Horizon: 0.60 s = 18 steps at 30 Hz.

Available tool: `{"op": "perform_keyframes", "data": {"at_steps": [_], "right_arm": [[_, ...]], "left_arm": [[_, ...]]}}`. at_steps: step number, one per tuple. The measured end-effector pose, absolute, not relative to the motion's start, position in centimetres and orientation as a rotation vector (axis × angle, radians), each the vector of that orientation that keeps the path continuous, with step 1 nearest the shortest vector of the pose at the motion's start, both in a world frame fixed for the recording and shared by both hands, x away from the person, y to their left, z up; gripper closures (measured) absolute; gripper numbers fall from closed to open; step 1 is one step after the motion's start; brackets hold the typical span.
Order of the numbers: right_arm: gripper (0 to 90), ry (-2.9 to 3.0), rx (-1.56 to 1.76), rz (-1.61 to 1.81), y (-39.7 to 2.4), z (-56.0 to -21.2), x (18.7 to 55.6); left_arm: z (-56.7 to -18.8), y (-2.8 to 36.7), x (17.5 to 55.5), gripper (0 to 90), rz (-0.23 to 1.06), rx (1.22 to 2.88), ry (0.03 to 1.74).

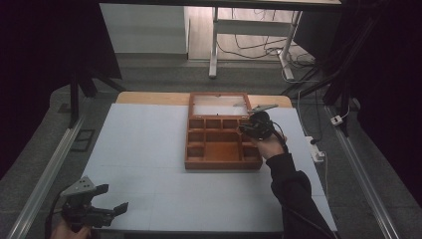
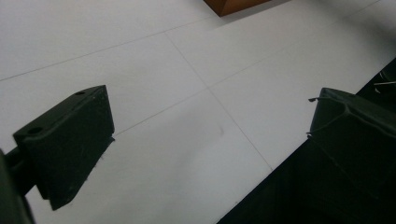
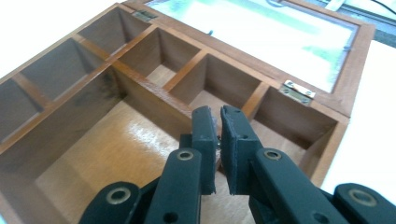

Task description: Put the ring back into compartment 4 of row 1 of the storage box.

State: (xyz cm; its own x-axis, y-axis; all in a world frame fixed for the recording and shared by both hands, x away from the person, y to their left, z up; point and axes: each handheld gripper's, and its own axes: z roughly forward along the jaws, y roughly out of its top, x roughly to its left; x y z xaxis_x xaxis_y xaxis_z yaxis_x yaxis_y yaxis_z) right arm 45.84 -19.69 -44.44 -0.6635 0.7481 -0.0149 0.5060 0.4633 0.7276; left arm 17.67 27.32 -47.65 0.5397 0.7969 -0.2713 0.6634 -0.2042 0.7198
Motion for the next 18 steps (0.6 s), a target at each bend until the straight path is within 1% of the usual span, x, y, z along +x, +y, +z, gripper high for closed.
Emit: {"op": "perform_keyframes", "data": {"at_steps": [8, 18], "right_arm": [[84.4, 2.354, 1.101, 0.995, -20.4, -44.9, 47.5], [84.3, 2.335, 1.128, 0.969, -20.9, -46.0, 48.5]], "left_arm": [[-47.7, 27.4, 17.7, 0.6, 0.193, 1.931, 1.188], [-47.7, 27.4, 17.7, 1.3, 0.188, 1.929, 1.182]]}}
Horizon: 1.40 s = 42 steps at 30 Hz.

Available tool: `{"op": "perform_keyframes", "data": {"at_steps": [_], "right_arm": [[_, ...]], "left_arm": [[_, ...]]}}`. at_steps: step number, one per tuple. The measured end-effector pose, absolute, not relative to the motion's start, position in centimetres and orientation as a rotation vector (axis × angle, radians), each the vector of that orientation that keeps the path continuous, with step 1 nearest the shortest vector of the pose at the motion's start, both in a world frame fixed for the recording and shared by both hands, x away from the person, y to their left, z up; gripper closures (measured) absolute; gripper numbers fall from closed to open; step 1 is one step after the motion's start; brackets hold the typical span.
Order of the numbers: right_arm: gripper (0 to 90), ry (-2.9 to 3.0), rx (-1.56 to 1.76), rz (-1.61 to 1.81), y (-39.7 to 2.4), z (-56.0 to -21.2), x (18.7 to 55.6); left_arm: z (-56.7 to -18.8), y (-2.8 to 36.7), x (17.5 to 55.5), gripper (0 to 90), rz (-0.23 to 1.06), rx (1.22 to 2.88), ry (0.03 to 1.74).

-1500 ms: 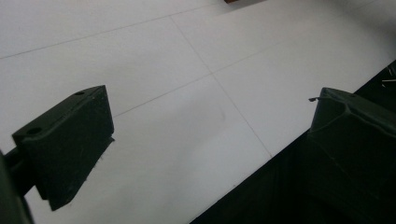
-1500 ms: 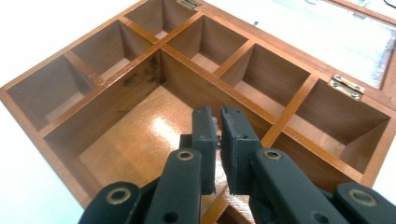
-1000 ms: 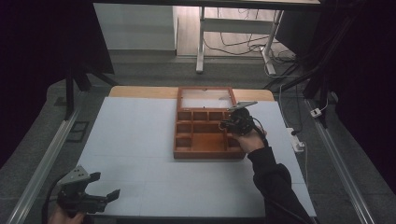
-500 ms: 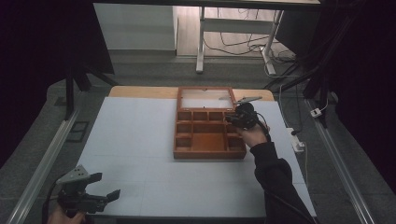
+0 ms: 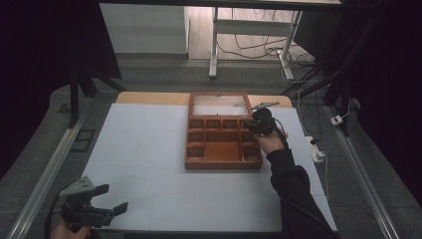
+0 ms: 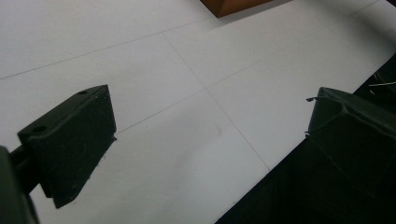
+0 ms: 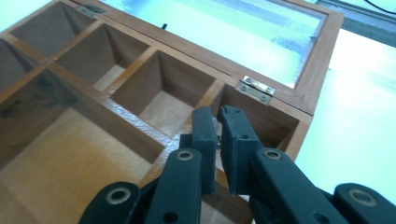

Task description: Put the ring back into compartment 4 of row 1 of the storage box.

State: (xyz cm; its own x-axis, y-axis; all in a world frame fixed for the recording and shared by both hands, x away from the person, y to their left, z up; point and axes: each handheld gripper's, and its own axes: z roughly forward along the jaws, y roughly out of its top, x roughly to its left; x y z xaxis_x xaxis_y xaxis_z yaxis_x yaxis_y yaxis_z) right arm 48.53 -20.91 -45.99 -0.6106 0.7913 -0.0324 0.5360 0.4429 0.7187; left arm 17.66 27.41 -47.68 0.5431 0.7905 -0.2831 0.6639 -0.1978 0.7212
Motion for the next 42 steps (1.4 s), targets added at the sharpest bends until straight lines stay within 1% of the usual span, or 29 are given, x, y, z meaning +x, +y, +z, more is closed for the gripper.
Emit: {"op": "perform_keyframes", "data": {"at_steps": [18, 31, 42], "right_arm": [[84.2, 2.325, 1.154, 0.894, -20.9, -47.8, 50.0], [83.3, 2.343, 1.149, 0.857, -20.6, -48.5, 50.2], [78.4, 2.345, 1.164, 0.889, -20.6, -48.2, 50.1]], "left_arm": [[-47.7, 27.4, 17.6, 1.6, 0.187, 1.93, 1.181], [-47.7, 27.4, 17.6, 1.8, 0.187, 1.931, 1.183], [-47.7, 27.4, 17.6, 1.8, 0.186, 1.929, 1.184]]}}
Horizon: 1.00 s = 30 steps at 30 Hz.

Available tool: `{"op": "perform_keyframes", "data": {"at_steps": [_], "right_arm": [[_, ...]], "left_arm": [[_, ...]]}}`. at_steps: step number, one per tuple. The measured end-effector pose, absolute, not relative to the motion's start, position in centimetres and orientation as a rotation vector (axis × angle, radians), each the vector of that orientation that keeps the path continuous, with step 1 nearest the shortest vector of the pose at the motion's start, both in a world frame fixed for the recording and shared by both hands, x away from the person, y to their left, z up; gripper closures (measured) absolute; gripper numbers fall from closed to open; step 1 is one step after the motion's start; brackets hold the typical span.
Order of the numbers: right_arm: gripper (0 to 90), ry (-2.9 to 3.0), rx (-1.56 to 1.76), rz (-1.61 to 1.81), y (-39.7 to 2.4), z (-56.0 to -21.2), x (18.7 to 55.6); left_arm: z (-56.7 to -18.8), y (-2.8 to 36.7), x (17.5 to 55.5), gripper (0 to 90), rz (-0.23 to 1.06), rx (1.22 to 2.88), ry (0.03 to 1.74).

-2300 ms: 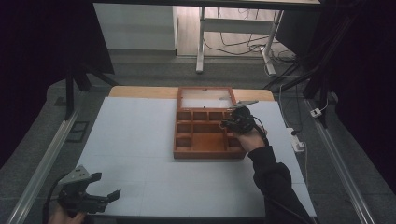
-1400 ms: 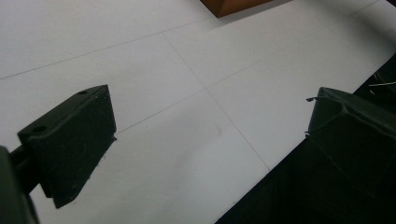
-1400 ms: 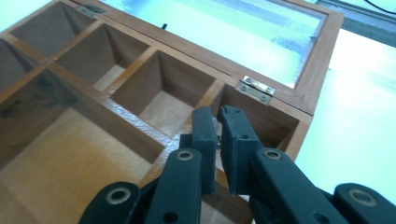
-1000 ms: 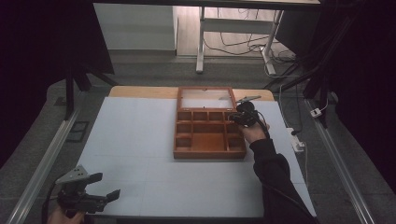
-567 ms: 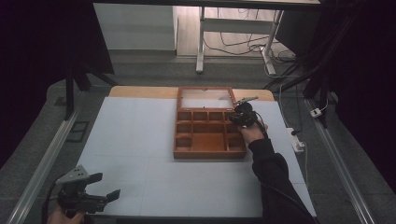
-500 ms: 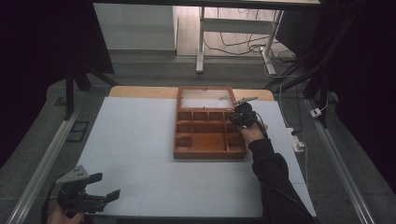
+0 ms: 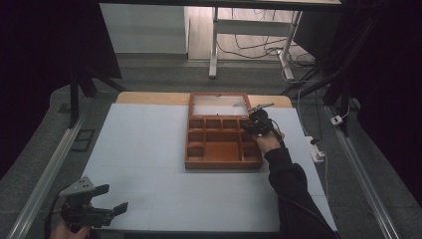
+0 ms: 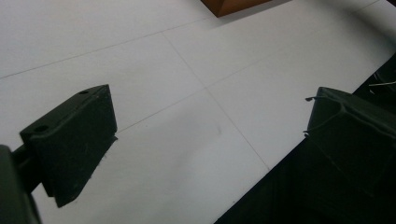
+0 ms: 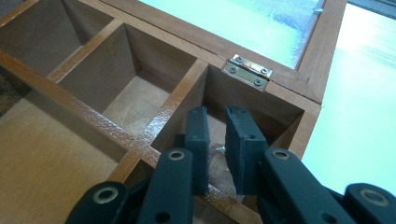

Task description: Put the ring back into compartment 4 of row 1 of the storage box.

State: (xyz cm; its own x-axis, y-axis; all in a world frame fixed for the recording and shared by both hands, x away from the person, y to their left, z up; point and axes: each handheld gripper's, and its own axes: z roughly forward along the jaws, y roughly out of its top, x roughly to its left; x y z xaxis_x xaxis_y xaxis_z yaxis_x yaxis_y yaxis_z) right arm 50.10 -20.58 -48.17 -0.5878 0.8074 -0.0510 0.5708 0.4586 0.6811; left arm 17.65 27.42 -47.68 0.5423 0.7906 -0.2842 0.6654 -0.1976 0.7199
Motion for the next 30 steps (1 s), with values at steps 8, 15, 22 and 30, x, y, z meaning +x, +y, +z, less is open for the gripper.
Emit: {"op": "perform_keyframes", "data": {"at_steps": [8, 15, 22, 30], "right_arm": [[72.3, 2.339, 1.172, 0.942, -20.6, -47.3, 49.6], [65.0, 2.348, 1.176, 0.959, -20.5, -46.9, 49.3], [54.7, 2.352, 1.186, 0.99, -20.6, -46.4, 49.0], [39.8, 2.347, 1.207, 1.049, -20.9, -45.5, 48.5]], "left_arm": [[-47.7, 27.4, 17.6, 1.8, 0.188, 1.929, 1.184], [-47.7, 27.4, 17.6, 1.8, 0.189, 1.927, 1.182], [-47.7, 27.5, 17.6, 1.8, 0.186, 1.927, 1.182], [-47.7, 27.5, 17.6, 1.8, 0.184, 1.923, 1.182]]}}
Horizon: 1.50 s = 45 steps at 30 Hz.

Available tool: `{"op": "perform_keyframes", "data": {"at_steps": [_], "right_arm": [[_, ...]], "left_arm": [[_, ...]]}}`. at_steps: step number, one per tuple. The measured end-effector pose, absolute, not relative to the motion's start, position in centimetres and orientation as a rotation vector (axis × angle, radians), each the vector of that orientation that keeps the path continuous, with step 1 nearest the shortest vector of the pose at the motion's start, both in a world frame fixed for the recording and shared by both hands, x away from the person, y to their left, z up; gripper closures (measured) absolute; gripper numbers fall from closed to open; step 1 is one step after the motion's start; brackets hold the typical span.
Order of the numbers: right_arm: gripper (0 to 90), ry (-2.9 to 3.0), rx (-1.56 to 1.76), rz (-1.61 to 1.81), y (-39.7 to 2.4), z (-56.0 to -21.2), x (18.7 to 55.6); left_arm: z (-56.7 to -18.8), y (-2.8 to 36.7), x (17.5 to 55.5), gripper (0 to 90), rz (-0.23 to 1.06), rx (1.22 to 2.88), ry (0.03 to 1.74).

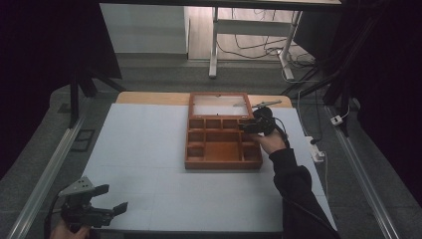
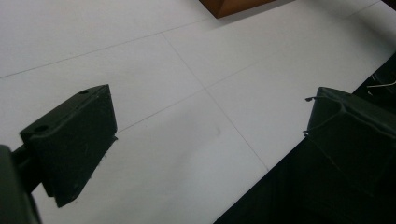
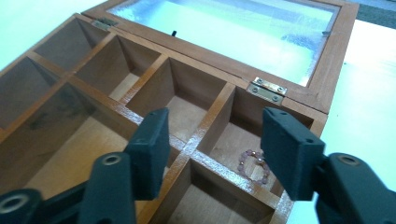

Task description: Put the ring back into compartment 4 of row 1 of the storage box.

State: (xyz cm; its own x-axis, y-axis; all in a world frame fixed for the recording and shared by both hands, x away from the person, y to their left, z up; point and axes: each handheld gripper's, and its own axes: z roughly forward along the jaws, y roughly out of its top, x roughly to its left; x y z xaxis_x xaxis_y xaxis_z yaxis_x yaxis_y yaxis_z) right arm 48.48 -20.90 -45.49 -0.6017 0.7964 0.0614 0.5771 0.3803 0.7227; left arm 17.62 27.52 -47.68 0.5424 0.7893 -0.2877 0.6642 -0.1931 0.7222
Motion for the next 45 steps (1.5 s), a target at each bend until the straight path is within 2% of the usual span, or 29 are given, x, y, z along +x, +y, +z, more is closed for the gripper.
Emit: {"op": "perform_keyframes", "data": {"at_steps": [13, 25, 45], "right_arm": [[18.6, 2.379, 1.144, 1.098, -20.7, -44.3, 46.4], [5.9, 2.437, 1.098, 1.105, -20.0, -44.1, 43.9], [0.0, 2.482, 1.006, 1.131, -19.5, -44.2, 40.1]], "left_arm": [[-47.7, 27.6, 17.6, 1.9, 0.178, 1.911, 1.188], [-47.7, 27.7, 17.6, 2.0, 0.177, 1.908, 1.185], [-47.7, 27.7, 17.5, 2.0, 0.18, 1.901, 1.187]]}}
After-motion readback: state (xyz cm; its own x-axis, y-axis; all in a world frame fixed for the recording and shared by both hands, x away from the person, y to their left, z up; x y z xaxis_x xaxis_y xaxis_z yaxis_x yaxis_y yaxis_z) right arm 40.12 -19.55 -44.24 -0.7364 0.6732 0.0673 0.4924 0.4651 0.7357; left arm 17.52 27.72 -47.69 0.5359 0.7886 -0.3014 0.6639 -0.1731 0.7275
